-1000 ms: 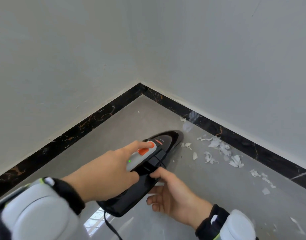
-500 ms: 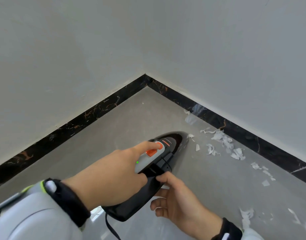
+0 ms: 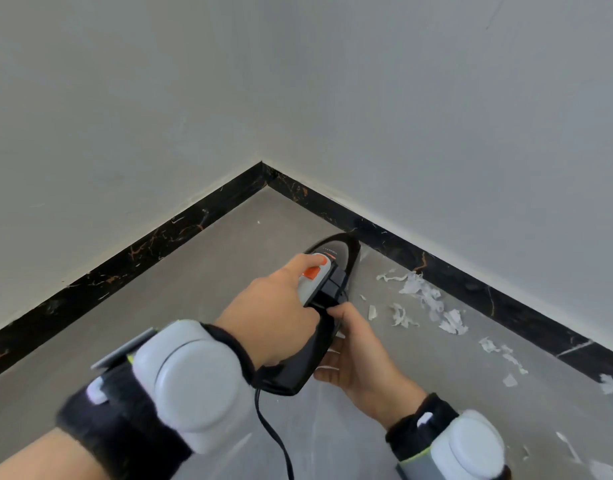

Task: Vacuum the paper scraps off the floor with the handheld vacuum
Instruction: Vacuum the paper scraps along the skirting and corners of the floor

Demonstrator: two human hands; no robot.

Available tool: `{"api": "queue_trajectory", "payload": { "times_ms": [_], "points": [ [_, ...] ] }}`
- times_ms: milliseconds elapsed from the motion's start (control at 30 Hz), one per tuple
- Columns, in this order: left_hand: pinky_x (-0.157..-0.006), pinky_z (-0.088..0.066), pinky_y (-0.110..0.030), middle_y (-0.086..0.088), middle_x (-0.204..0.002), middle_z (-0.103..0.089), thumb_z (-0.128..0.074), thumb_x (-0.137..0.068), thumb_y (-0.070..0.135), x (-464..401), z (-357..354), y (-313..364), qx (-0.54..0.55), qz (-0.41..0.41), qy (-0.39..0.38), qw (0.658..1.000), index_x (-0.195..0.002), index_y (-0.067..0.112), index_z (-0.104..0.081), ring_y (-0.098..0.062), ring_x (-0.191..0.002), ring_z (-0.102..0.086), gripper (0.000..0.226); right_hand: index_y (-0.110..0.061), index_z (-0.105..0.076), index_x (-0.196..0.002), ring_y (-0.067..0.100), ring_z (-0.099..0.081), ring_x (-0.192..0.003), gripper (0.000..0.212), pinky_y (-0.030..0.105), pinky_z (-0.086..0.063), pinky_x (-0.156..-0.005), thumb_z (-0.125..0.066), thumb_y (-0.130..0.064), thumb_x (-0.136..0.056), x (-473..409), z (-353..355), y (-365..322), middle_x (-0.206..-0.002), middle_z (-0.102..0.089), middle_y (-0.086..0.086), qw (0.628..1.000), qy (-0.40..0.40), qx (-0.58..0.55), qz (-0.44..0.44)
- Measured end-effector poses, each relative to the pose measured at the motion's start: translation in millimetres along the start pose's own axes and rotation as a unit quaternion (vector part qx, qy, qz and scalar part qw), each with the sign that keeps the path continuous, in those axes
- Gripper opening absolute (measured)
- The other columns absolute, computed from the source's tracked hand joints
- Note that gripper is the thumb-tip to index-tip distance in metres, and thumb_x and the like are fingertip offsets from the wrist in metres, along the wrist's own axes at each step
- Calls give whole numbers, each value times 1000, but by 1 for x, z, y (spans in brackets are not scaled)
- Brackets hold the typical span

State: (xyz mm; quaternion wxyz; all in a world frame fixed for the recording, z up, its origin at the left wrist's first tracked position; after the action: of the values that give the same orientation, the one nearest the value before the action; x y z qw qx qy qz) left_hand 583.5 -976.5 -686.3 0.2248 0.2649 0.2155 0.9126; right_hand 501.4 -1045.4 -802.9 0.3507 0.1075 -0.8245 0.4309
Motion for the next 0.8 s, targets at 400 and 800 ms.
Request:
{"api": "queue_trajectory", "payload": {
  "times_ms": [400, 800],
  "points": [
    [-33, -37, -20, -2, -62, -51, -52, -92, 13, 26, 2, -8, 7, 5, -41, 999, -132, 64, -33, -14, -36, -43, 67, -13, -63, -92, 23, -63, -61, 24, 28, -48, -56, -56, -36, -90, 11, -1, 24, -77, -66, 8, 1000, -15, 13, -22],
    [-39, -37, -17, 1, -57, -50, -55, -92, 19, 100, -6, -6, -91, -35, -119, 988, -125, 76, -25, -7, -34, -46, 73, -3, -63, -123, 27, -65, -65, 61, 29, -47, -53, -60, -44, -79, 69, -11, 87, -94, -75, 12, 996, -69, 11, -64]
  ]
}}
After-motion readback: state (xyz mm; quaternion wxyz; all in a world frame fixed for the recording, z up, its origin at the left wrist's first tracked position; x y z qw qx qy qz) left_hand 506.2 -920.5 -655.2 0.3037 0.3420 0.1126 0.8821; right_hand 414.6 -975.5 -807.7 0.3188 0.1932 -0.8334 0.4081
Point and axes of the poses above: each hand's wrist, its own x-axis away from the middle knuckle, its own z-axis out of the back of the hand, y = z × x, the point moved 8 cm from there along -x, towards the middle knuckle
